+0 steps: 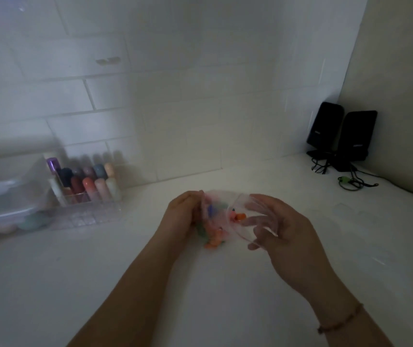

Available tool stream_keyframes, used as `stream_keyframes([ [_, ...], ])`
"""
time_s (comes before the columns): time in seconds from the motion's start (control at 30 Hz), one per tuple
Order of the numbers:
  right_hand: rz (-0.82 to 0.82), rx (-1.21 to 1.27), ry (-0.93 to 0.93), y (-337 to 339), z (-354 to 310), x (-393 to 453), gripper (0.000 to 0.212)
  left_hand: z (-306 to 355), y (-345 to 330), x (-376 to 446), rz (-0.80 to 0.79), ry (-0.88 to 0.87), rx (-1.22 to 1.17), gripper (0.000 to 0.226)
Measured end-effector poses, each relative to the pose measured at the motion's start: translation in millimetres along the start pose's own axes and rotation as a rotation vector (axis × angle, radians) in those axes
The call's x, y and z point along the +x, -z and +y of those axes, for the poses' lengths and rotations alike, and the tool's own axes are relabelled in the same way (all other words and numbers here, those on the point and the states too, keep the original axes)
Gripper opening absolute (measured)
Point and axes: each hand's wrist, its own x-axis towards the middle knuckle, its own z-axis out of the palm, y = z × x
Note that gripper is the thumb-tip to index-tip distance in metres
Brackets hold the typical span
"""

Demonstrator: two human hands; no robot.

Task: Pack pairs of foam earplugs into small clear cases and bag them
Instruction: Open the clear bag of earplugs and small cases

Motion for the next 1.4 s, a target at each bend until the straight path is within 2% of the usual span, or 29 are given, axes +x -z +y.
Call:
stream_keyframes([
  [0.1,-0.017,0.022,-0.154,1,-4,-1,0.054,6,8,-1,0.022,0.182,-0.256,0.023],
  [0.2,-0.055,0.064,-0.257,0,-2,-3,0.05,8,19,1,0.031,0.213,-0.319,0.017],
  [0.3,-0.15,-0.007,-0.329,-3,2,-7,0.044,11,23,5,0.052,0.059,-0.286,0.014],
  [0.4,-0.168,-0.142,-0.33,-9,3,-8,0.045,18,26,2,-0.02,-0.085,-0.288,0.015],
  [0.53,-0.064,-0.327,-0.262,-12,2,-9,0.012,16,36,4,0.037,-0.131,-0.085,0.015],
  [0.57,-0.062,-0.398,-0.233,-13,0,-10,0.011,17,36,3,0.019,-0.104,-0.105,0.014],
  [0.67,-0.041,-0.397,-0.208,-15,-6,-12,0.024,18,35,3,0.018,-0.09,-0.086,0.012],
  [0.77,-0.052,-0.362,-0.215,-16,-11,-12,0.023,19,35,4,0.035,-0.104,-0.123,0.011],
  [0.87,-0.056,-0.31,-0.262,-17,-7,-11,0.021,15,35,8,0.107,-0.164,0.059,0.018],
  [0.93,-0.061,-0.278,-0.292,-19,-4,-12,0.021,13,34,8,0.14,-0.185,0.09,0.02],
  [1.03,-0.028,-0.184,-0.323,-21,-2,-12,0.016,14,30,8,0.084,-0.103,0.068,0.024],
  [1.13,-0.006,-0.143,-0.334,-20,-2,-11,0.014,10,28,7,0.006,-0.033,0.252,0.035],
  [1.2,-0.04,-0.126,-0.361,-23,-3,-13,0.015,10,29,7,0.009,-0.106,0.383,0.023],
  [1.27,-0.115,-0.071,-0.393,-30,-4,-18,0.021,12,32,8,0.027,-0.145,0.362,0.012],
  [1.33,-0.192,-0.013,-0.422,-39,-7,-23,0.026,13,41,12,0.082,-0.152,0.342,0.009],
  [1.4,-0.215,-0.035,-0.439,-43,-10,-26,0.026,10,50,21,0.139,-0.167,0.427,0.01],
])
